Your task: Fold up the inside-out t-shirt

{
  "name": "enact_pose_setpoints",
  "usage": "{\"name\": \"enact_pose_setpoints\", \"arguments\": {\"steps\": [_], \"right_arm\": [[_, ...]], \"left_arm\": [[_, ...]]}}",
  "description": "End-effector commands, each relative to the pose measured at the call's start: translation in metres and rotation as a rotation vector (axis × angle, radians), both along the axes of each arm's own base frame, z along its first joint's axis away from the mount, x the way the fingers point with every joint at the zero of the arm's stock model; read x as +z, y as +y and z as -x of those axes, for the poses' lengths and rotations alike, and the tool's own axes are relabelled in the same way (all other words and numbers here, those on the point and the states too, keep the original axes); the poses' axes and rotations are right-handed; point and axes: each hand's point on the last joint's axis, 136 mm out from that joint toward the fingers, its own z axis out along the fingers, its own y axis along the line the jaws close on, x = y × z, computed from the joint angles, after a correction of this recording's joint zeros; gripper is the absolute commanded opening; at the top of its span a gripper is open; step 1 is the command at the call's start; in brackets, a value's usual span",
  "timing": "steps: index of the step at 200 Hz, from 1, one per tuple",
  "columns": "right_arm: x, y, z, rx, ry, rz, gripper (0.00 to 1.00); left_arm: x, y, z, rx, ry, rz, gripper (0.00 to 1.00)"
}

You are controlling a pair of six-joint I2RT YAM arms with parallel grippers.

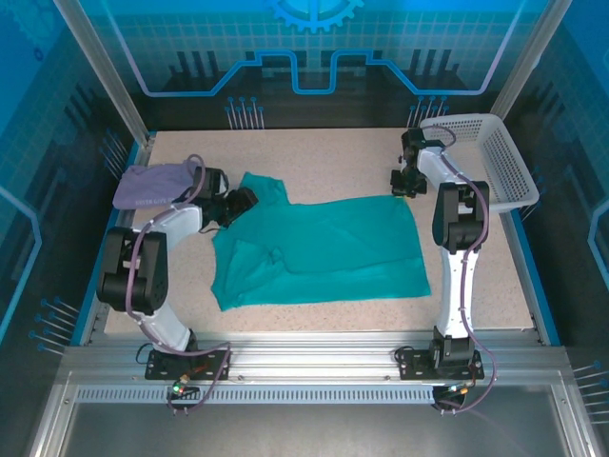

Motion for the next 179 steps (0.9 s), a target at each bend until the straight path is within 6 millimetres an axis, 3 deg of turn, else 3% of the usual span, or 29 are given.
{"name": "enact_pose_setpoints", "arguments": {"steps": [1, 42, 108, 147, 179], "right_arm": [[-0.010, -0.001, 0.001, 0.024, 0.014, -0.013, 0.11], [-0.003, 0.002, -0.001, 0.046, -0.005, -0.019, 0.08], [0.003, 0.006, -0.005, 0.051, -0.024, -0.067, 0.08], [0.003, 0.007, -0.004, 0.055, -0.024, -0.071, 0.08], [0.000, 0.008, -0.003, 0.056, -0.019, -0.082, 0.08]], "left_arm": [[0.007, 0.012, -0.027, 0.011, -0.007, -0.062, 0.68], [-0.013, 0.028, -0.068, -0.027, 0.082, -0.163, 0.68], [-0.033, 0.032, -0.114, -0.168, 0.209, -0.273, 0.67], [-0.054, 0.028, -0.123, -0.218, 0.264, -0.270, 0.62], [-0.062, 0.022, -0.128, -0.245, 0.284, -0.240, 0.51]]}}
